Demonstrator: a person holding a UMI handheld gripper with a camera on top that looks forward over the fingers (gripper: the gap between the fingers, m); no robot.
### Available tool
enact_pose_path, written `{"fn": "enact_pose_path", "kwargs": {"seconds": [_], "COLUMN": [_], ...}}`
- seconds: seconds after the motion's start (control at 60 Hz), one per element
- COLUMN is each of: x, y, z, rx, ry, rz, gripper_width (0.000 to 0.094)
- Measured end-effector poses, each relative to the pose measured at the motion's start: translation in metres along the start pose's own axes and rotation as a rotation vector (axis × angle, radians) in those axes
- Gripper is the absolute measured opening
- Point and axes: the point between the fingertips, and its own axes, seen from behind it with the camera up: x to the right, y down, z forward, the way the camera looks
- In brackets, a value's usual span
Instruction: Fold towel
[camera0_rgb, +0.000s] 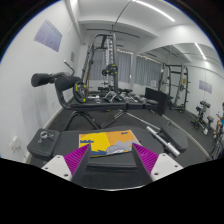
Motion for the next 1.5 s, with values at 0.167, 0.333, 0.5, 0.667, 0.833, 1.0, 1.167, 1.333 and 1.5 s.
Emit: {"fn": "enact_pose_path", "kwargs": {"seconds": [0.167,0.333,0.5,0.667,0.833,1.0,1.167,1.333,1.5], "x": [-0.075,-0.128,-0.158,-0.173,-0.179,-0.196,-0.178,-0.191,-0.142], "y": [0.005,0.022,0.045,0.072,0.102,0.101,0.098,0.078,0.002], "z": [0.013,0.047,0.106,0.179,0.245,0.265,0.27,0.243,0.23], "rx": [-0.006,-0.051,-0.105,-0.159,-0.224,-0.207,-0.179,-0.22,-0.149], "ry": [-0.117,-0.197,-0.223,-0.217,-0.201,-0.269,-0.177,-0.253,-0.277], "rz": [-0.052,-0.078,-0.091,-0.13,-0.166,-0.145,-0.298,-0.264,-0.182], "gripper_width": [0.0855,0.0855,0.0855,0.0852,0.0843,0.0528,0.001,0.0009,0.001]}}
